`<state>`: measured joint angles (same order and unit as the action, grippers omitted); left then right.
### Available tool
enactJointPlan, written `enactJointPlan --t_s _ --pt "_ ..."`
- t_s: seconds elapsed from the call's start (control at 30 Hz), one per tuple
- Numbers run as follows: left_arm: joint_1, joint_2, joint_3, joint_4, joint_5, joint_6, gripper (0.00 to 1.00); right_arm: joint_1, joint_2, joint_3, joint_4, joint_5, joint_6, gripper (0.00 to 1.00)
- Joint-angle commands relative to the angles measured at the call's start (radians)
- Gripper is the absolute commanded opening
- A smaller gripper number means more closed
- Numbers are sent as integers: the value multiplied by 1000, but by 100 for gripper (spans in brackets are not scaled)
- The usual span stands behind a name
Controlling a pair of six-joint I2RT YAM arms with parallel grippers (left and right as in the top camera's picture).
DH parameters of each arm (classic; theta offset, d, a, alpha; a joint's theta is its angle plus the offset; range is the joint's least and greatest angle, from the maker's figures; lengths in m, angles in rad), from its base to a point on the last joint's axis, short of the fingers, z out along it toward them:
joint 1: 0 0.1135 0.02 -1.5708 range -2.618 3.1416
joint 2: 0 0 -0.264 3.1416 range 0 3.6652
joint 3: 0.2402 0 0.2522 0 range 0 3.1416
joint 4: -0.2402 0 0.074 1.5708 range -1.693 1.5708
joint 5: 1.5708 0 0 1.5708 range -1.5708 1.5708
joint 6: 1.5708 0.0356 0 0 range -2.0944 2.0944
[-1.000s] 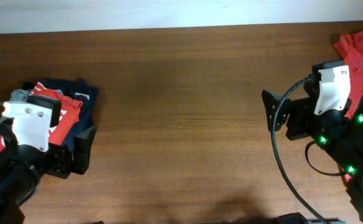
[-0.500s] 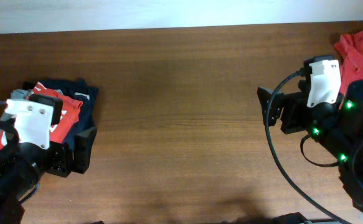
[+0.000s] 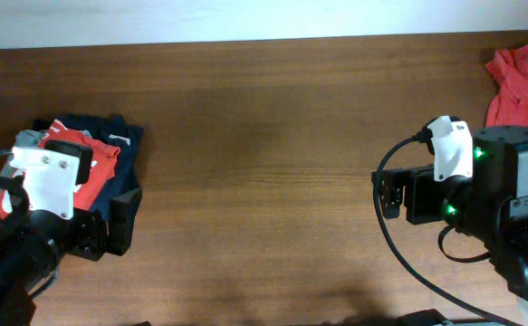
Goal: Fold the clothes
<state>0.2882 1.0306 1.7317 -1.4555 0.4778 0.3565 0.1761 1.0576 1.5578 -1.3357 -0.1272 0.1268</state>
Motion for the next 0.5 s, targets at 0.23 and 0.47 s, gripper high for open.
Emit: enactJointPlan --t_s 0.23,0.47 --pt "-4 -3 1 -1 -4 12 99 -10 -154 -88 225 227 -27 99" --pt "-4 -3 1 -1 -4 12 99 -96 -412 -475 412 245 -26 99"
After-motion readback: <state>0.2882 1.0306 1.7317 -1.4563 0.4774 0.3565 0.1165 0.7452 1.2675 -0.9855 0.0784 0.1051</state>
